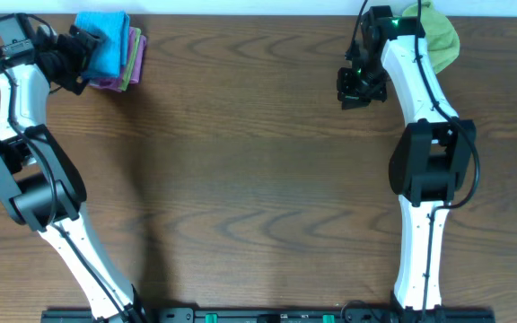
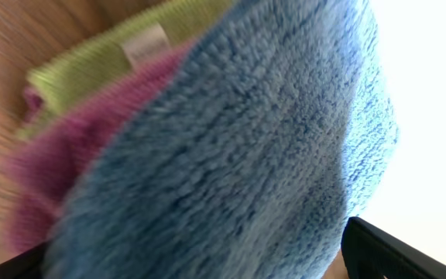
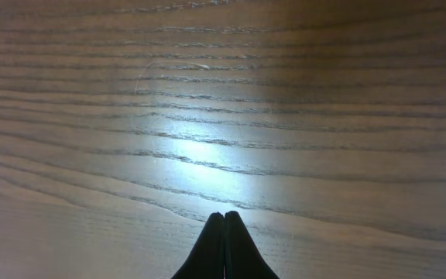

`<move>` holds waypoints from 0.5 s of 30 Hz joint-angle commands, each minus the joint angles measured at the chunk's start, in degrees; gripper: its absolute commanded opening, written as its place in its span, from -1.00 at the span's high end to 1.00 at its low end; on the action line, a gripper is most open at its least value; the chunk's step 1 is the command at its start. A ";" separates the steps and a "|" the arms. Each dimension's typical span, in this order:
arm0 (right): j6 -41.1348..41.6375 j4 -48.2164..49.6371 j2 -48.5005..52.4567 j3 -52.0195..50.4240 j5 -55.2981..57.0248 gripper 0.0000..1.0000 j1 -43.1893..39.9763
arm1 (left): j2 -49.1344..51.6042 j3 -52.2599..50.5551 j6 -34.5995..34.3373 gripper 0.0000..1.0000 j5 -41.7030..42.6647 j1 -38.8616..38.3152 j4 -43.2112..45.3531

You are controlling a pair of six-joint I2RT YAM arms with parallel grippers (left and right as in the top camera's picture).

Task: Fold the cloth
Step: 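Release the blue cloth on the stack and retract the left gripper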

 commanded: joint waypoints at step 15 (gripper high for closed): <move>-1.95 -0.33 -5.60 1.25 -0.20 0.97 0.52 | -8.13 0.22 4.48 -0.91 -7.96 2.45 -3.67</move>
